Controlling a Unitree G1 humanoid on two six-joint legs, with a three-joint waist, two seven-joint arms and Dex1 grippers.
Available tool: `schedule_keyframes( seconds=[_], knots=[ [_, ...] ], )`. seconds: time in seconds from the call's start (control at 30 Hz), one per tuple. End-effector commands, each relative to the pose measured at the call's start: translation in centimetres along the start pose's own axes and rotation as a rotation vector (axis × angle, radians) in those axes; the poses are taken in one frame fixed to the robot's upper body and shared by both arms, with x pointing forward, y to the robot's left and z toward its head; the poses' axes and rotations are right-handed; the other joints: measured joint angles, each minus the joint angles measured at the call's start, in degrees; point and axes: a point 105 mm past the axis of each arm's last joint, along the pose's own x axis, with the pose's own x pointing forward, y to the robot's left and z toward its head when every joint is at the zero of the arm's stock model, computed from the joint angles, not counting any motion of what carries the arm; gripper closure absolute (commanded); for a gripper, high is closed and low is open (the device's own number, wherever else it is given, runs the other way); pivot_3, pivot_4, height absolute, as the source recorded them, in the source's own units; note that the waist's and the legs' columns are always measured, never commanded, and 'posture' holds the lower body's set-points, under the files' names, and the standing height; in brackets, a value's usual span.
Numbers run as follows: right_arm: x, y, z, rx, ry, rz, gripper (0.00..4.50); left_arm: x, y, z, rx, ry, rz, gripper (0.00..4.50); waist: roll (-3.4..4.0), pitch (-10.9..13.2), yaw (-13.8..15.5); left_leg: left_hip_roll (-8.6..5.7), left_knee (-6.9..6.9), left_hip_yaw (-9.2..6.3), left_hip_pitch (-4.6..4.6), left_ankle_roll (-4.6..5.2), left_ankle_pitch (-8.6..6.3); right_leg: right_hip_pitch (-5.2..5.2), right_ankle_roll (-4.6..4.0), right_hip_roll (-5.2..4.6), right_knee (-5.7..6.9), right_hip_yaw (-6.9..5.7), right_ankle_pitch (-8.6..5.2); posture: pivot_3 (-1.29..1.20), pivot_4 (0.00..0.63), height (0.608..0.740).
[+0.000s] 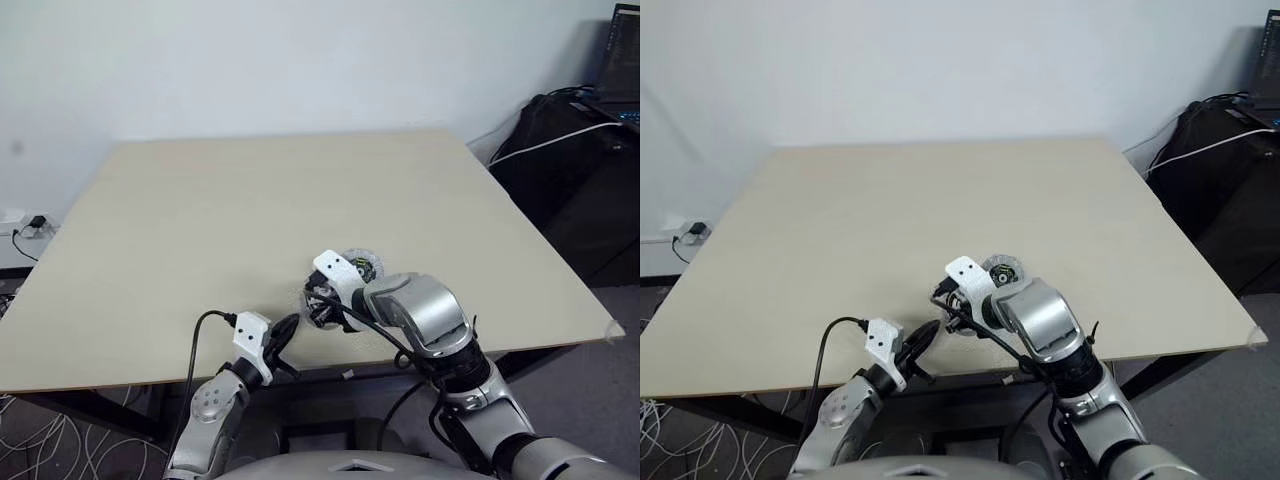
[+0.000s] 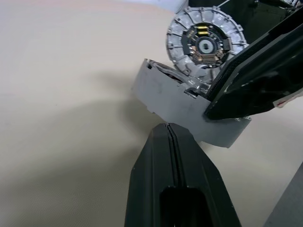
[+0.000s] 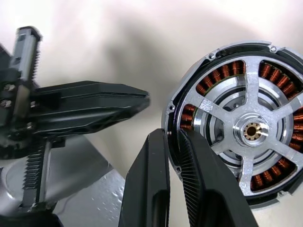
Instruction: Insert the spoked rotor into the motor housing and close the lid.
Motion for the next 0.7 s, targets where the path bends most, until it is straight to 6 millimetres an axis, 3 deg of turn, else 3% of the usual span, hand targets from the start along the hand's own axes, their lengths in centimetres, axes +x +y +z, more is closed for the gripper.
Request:
schedule_keyframes(
  seconds=[0.03, 0.2, 0.43, 0.6, 0.7],
  knots=[
    [-0.5, -0.4, 1.9, 0.022, -0.065, -0.03, 4.39, 0.4, -0.3, 1.0, -0.001, -0.041, -0.016, 4.5, 0.01, 0.0, -0.1, 0.0, -0.01, 0.0, 0.0, 0.0, 0.0, -0.01, 0.0, 0.01, 0.0, 0.0, 0.0, 0.0, 0.0, 0.74],
    [0.6, -1.2, 1.6, 0.13, -0.043, -0.057, 4.39, 0.4, -0.4, 0.9, -0.002, -0.04, -0.015, 4.5, 0.02, 0.0, -0.1, 0.0, -0.1, 0.0, 0.0, 0.02, 0.01, -0.07, 0.05, 0.03, 0.02, 0.01, 0.04, 0.0, 0.0, 0.74],
    [0.9, 0.1, 3.0, 0.171, -0.094, 0.009, 2.29, 0.3, -0.4, 0.8, -0.006, -0.037, -0.016, 4.5, 0.04, 0.0, -0.2, -0.01, -0.16, -0.01, 0.01, 0.01, 0.01, -0.07, 0.05, 0.02, 0.01, 0.0, 0.03, 0.0, 0.0, 0.74],
    [0.2, 1.8, 4.5, 0.127, -0.162, 0.085, 2.29, 0.3, -0.4, 0.8, -0.007, -0.035, -0.018, 4.5, 0.05, 0.0, -0.6, 0.0, -0.17, -0.01, 0.01, 0.02, 0.01, -0.08, 0.08, 0.04, 0.02, 0.0, 0.04, 0.0, 0.0, 0.74],
    [-0.4, 2.2, 4.9, -0.102, -0.209, 0.057, 2.29, 0.3, -0.4, 0.8, -0.009, -0.035, -0.018, 4.5, 0.07, 0.0, -0.6, -0.03, -0.17, -0.02, 0.01, 0.02, 0.01, -0.06, 0.07, 0.01, 0.01, -0.01, 0.03, 0.0, 0.0, 0.74]
  ],
)
